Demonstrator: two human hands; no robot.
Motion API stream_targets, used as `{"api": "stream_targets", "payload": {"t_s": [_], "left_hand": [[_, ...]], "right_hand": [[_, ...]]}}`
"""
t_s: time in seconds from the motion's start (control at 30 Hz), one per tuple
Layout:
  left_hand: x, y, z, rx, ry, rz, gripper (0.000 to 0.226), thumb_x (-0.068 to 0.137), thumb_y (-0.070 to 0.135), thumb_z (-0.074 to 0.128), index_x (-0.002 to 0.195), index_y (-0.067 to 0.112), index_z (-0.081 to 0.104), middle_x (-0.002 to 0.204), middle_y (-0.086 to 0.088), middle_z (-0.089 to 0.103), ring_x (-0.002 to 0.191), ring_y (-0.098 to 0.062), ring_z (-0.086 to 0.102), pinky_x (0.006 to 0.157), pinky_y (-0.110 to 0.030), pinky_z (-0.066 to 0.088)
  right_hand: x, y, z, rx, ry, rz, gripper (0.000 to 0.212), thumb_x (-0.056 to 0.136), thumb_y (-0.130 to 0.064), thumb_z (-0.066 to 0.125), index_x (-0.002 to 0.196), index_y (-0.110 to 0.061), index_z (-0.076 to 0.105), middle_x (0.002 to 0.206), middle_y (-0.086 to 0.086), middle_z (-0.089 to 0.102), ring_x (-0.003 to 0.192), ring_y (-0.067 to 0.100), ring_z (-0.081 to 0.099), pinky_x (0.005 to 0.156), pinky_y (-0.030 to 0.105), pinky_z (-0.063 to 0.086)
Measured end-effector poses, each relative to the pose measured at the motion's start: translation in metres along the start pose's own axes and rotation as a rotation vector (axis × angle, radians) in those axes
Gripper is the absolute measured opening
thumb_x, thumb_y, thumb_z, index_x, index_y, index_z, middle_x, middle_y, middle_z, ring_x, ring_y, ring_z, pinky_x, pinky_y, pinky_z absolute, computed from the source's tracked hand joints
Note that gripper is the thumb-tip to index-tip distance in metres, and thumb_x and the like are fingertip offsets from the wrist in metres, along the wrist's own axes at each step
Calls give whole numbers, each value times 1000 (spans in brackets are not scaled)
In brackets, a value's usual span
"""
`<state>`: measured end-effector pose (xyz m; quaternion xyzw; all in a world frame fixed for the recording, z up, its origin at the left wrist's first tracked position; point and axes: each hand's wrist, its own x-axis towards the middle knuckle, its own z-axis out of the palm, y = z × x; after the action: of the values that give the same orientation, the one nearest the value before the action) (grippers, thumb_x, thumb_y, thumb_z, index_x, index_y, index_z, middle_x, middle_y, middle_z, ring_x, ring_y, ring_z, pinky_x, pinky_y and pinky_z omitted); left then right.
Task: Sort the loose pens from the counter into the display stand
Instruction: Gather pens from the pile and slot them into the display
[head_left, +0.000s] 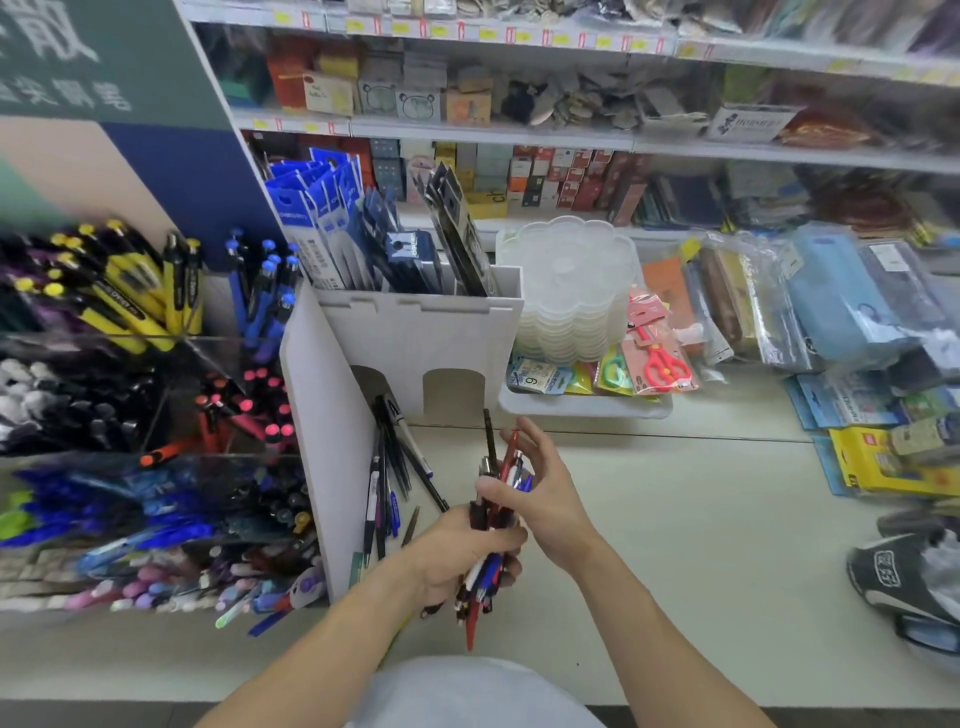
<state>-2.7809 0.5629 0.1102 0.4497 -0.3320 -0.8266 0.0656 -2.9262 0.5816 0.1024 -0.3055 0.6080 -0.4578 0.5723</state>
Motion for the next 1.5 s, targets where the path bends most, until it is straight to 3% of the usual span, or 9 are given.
{"api": "stream_targets", "payload": {"t_s": [0.27, 0.4, 0.5, 0.7, 0.97, 1.13, 1.23, 1.4, 1.5], "left_hand": [[-7, -38, -6, -45, -30, -105, 20, 83, 0, 74, 97, 1, 59, 78, -15, 63, 74, -30, 64, 79, -44, 55], [-8, -55, -9, -49, -14, -149, 25, 78, 4, 80, 96, 2, 63, 77, -18, 64, 73, -31, 63, 81, -43, 54], [-7, -60, -7, -7, 4, -156, 26, 72, 6, 83, 90, 2, 64, 73, -17, 62, 70, -30, 61, 76, -41, 52], [-5, -60, -3, 73, 73, -123, 26, 76, 8, 77, 94, 2, 59, 68, -15, 58, 60, -26, 57, 60, -35, 50], [-4, -63, -9, 55, 109, -111, 15, 91, 10, 69, 89, 2, 57, 67, -12, 62, 57, -24, 60, 57, -33, 51], [-3, -57, -11, -201, 210, -65, 26, 93, 25, 69, 94, 0, 59, 72, -13, 61, 58, -23, 60, 55, -33, 53], [-1, -55, -10, -247, 227, -34, 47, 92, 35, 68, 111, -7, 62, 88, -27, 65, 73, -30, 65, 67, -42, 56], [-1, -63, -6, -222, 307, 9, 51, 76, 33, 80, 107, -6, 66, 91, -24, 69, 84, -33, 67, 79, -44, 56], [-1, -67, -8, -228, 290, 0, 45, 83, 29, 77, 103, -10, 65, 84, -29, 66, 72, -33, 63, 72, -44, 54]], "right_hand": [[-9, 25, 9, 126, 53, 72, 46, 85, -2, 79, 125, -16, 59, 113, 12, 70, 95, 38, 74, 88, 52, 60], [-16, 37, 17, 232, 126, 146, 26, 98, -18, 64, 113, -2, 51, 83, 14, 60, 71, 30, 70, 70, 49, 60], [-21, 43, 21, 208, 156, 139, 17, 104, -12, 53, 119, -4, 48, 90, 15, 55, 65, 22, 67, 62, 39, 61], [-18, 44, 17, 258, 260, 169, 31, 96, 4, 63, 124, -6, 57, 113, 16, 65, 75, 27, 76, 67, 34, 62], [-4, 30, -25, 347, 425, 133, 38, 85, 8, 74, 117, -10, 64, 106, 13, 68, 89, 24, 69, 79, 36, 60], [-32, 35, -20, 184, 211, 219, 24, 85, 7, 73, 106, -4, 70, 93, 13, 67, 74, 19, 67, 68, 32, 58], [-59, 47, -6, 5, 60, 268, 21, 80, 5, 78, 99, -4, 73, 88, 11, 69, 72, 21, 69, 67, 35, 60], [-72, 55, 7, -363, -118, 217, 15, 73, -22, 81, 87, -19, 74, 78, -3, 75, 65, 11, 64, 73, 32, 57], [-62, 48, -2, -415, 38, 77, 11, 82, -23, 81, 90, -25, 74, 84, -3, 75, 76, 8, 67, 73, 25, 55]]}}
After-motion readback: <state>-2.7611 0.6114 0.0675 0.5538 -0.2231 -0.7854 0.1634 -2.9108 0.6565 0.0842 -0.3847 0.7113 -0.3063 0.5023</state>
